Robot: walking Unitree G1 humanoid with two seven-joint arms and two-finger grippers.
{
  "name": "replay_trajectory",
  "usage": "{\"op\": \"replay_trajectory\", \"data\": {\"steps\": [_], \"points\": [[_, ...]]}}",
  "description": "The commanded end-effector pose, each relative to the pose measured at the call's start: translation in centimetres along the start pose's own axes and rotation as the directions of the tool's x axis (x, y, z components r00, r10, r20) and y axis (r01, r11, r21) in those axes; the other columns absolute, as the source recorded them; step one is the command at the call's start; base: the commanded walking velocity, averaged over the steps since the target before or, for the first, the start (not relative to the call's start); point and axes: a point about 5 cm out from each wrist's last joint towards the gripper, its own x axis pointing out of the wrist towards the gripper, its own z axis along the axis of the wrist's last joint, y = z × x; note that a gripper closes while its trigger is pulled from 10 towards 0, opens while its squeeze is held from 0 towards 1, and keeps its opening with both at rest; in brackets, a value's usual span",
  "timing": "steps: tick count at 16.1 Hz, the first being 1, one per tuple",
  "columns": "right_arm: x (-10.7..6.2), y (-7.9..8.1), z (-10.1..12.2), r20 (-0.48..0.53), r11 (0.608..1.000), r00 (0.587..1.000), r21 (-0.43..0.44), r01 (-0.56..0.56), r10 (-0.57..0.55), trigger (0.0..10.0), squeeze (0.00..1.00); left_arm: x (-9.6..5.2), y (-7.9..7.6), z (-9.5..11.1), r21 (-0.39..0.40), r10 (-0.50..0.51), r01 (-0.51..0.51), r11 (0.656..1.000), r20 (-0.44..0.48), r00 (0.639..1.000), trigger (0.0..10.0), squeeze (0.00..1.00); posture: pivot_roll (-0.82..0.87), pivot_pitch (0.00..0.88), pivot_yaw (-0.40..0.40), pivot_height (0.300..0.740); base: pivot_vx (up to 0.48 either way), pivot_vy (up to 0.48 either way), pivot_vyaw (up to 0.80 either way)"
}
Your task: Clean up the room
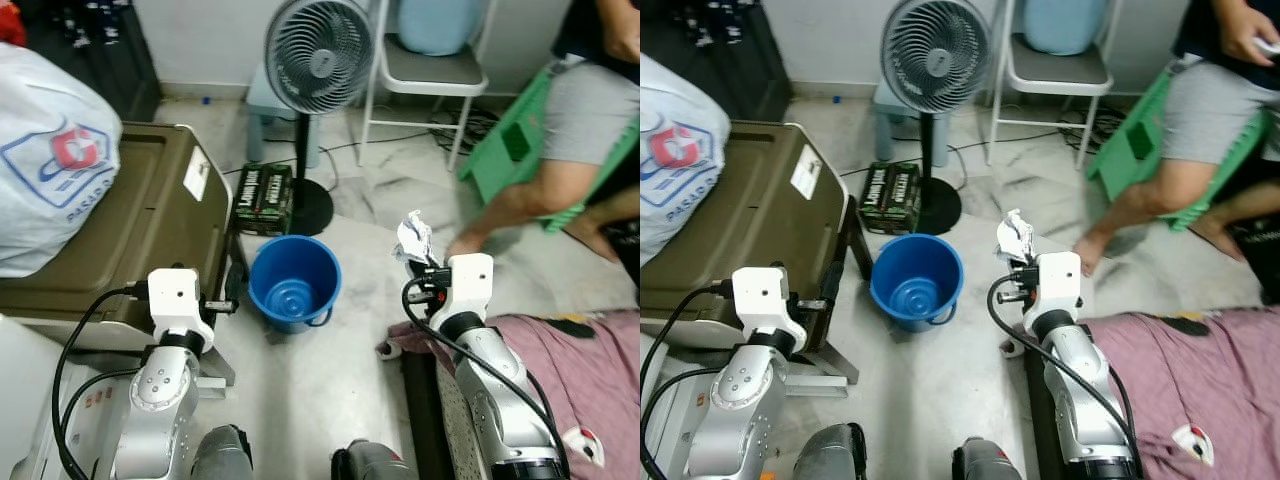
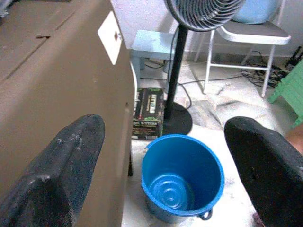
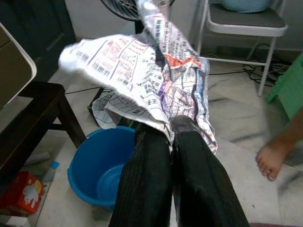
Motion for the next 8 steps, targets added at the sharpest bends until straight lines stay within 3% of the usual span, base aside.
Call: {"op": "replay_trajectory", "data": {"steps": [1, 2, 8], "points": [[-0.11, -0.23, -0.21, -0.013, 1.000, 1.000, 0.004, 0.007, -0.007, 10.0, 0.00, -0.15, 0.06, -0.11, -0.003, -0.003, 0.003, 1.000, -0.005, 1.000, 10.0, 0.00, 0.00, 0.165, -0.073, 0.740, 0.000, 0.000, -0.80], [-0.11, -0.26, -0.19, -0.012, 1.000, 1.000, 0.003, 0.009, -0.009, 10.0, 0.00, -0.12, 0.00, -0.07, -0.006, -0.008, 0.008, 1.000, -0.003, 1.000, 10.0, 0.00, 0.00, 0.165, -0.073, 0.740, 0.000, 0.000, -0.68], [0.04, -0.29, -0.21, -0.015, 1.000, 1.000, 0.001, 0.006, -0.006, 10.0, 0.00, -0.14, -0.21, 0.01, -0.013, -0.022, 0.022, 1.000, 0.007, 1.000, 10.0, 0.00, 0.00, 0.161, -0.075, 0.740, 0.000, 0.000, 0.00]]}}
